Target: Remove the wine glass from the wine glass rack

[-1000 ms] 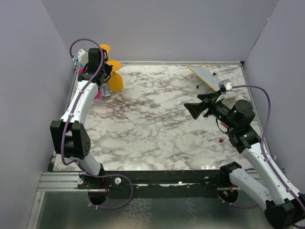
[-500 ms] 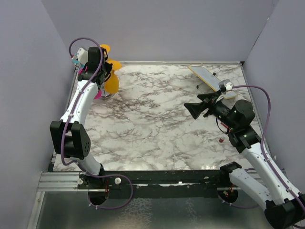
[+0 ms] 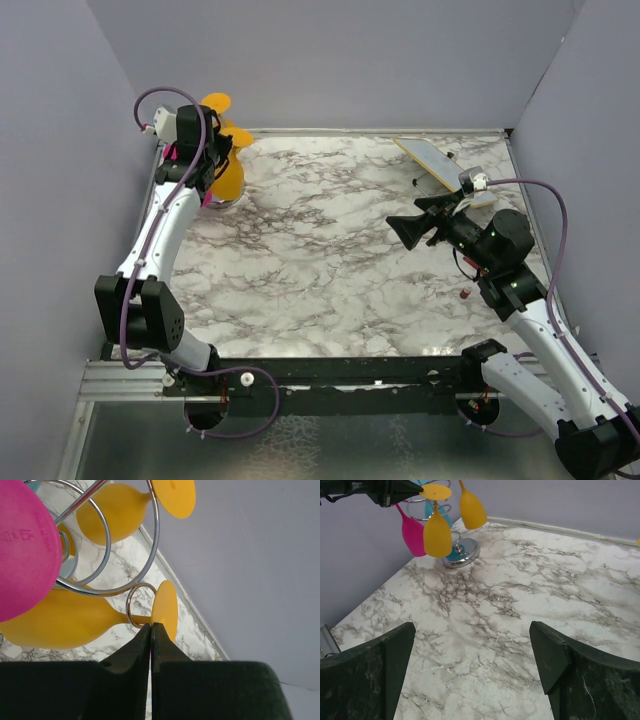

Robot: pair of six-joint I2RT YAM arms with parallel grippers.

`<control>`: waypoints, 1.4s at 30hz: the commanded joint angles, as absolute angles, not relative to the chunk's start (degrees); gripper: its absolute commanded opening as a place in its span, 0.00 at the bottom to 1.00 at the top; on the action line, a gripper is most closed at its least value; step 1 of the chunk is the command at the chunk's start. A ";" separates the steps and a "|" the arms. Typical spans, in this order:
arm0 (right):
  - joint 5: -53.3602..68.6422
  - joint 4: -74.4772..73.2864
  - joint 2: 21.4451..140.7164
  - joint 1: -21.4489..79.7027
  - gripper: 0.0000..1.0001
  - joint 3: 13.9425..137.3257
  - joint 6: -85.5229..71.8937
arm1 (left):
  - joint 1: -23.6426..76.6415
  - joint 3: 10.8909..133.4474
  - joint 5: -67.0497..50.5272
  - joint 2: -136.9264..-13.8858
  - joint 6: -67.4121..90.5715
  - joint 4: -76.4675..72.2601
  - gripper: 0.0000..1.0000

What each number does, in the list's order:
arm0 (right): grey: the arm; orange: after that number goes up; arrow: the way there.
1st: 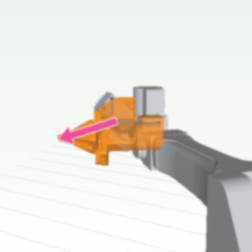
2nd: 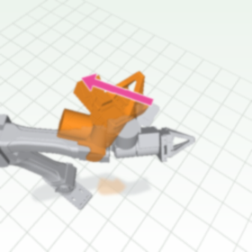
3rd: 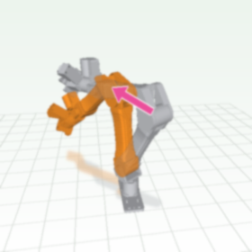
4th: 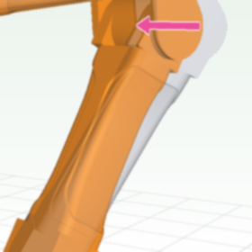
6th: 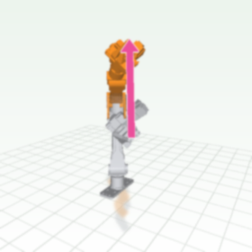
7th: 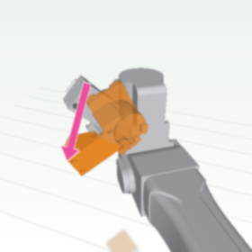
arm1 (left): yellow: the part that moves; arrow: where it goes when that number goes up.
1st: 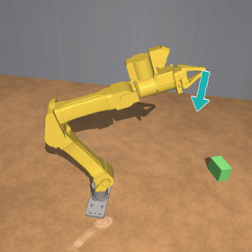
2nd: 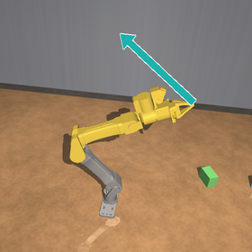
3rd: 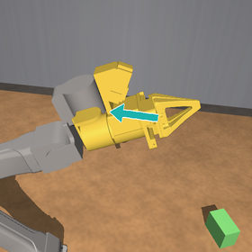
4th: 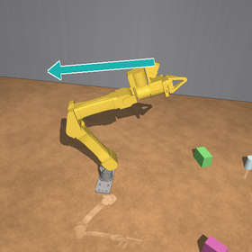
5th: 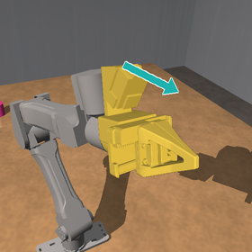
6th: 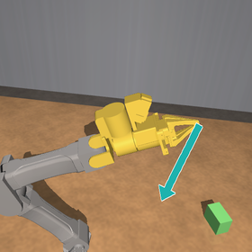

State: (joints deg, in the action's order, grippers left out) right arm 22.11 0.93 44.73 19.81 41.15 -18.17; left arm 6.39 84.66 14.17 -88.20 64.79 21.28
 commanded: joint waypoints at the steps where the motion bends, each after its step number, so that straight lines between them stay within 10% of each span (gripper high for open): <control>1: 20.98 2.03 44.29 20.12 1.00 40.83 -17.75 | 6.46 81.61 13.73 -84.14 67.70 15.98 0.00; 42: 32.31 -3.48 55.15 20.11 0.98 48.77 -21.47 | 5.64 57.92 -22.30 -69.97 69.56 -5.32 0.00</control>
State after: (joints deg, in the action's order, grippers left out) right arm 24.86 -0.97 51.51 19.81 43.40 -19.22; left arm 5.23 60.71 -12.38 -72.38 71.83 3.14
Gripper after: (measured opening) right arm 0.986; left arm 0.039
